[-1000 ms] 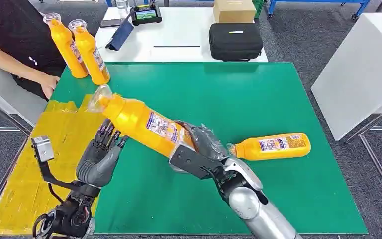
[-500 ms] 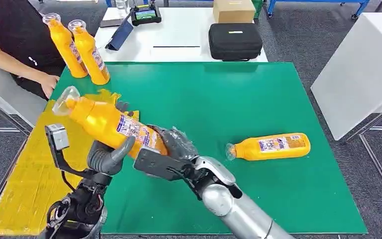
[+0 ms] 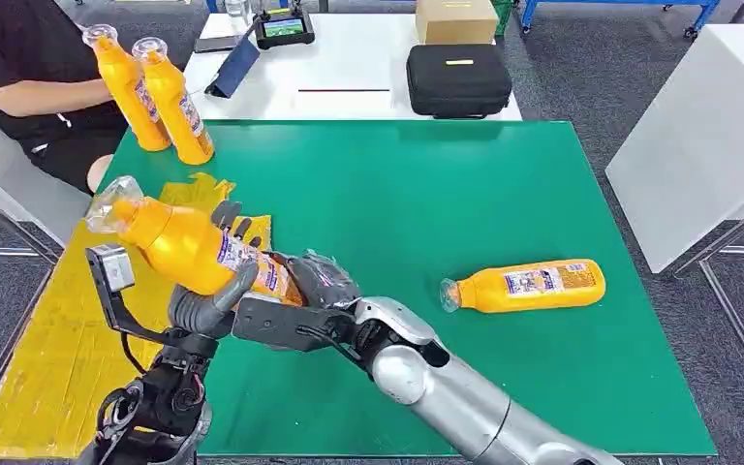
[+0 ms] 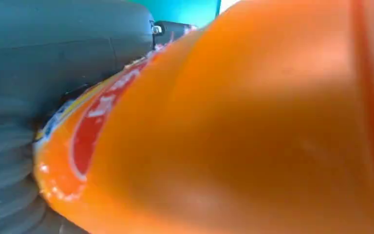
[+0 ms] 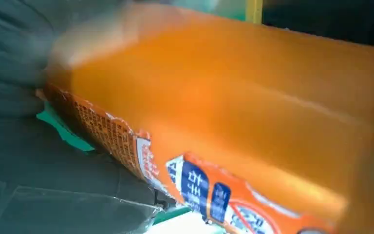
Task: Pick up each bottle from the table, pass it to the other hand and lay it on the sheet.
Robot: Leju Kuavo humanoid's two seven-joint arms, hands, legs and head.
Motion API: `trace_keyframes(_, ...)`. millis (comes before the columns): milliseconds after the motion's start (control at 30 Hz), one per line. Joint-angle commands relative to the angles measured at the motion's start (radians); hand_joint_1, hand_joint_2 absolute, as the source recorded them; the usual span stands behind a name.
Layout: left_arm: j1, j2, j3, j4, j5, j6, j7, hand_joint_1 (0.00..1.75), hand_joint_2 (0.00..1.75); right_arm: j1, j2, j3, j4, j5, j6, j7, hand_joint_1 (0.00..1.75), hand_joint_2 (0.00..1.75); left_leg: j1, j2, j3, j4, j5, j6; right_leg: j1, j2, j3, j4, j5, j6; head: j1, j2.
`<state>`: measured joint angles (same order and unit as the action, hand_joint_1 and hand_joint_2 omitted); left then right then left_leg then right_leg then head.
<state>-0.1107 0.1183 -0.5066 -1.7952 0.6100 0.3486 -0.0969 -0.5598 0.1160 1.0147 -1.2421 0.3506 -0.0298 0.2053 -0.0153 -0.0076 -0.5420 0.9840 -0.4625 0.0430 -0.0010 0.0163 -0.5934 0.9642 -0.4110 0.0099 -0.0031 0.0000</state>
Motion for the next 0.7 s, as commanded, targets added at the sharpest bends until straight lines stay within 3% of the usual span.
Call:
trace_keyframes(33,-0.055,0.004,0.016,0.02,0.018,0.055,-0.031,1.01,1.75,-0.005,0.024,0.284,0.051,-0.009,0.105,-0.023,1.75,1.75,0.002,-0.001,0.004,-0.001,-0.001,-0.003,0.002,-0.002,0.005,-0.001,-0.001,0.0,0.0,0.0)
trace_keyframes(200,-0.053,0.004,0.015,0.019,0.018,0.055,-0.032,1.01,1.75,-0.008,0.022,0.282,0.05,-0.012,0.105,-0.023,1.75,1.75,0.002,-0.003,0.004,-0.001,-0.001,-0.004,0.002,-0.005,0.005,-0.001,-0.002,0.0,0.0,0.0)
trace_keyframes(233,-0.062,-0.004,0.014,0.024,0.018,0.059,-0.038,1.75,1.75,-0.012,0.025,0.28,0.054,-0.015,0.106,-0.021,1.75,1.75,0.002,-0.003,0.004,-0.001,-0.001,-0.003,0.002,-0.004,0.004,-0.001,-0.002,0.0,0.0,0.0)
trace_keyframes(467,-0.005,0.019,0.053,-0.014,0.015,0.073,-0.074,1.75,1.75,-0.012,0.011,0.258,0.046,-0.031,0.098,-0.008,1.75,1.75,0.002,-0.001,0.004,-0.001,-0.001,-0.003,0.002,-0.003,0.004,-0.002,-0.001,0.0,0.0,0.0)
trace_keyframes(700,0.027,0.021,0.076,-0.042,0.012,0.047,-0.081,1.75,1.75,-0.001,-0.006,0.16,0.066,-0.038,0.02,0.005,1.75,1.75,0.002,-0.003,0.006,-0.001,-0.002,-0.005,0.002,-0.005,0.006,-0.001,-0.003,0.0,0.0,0.0)
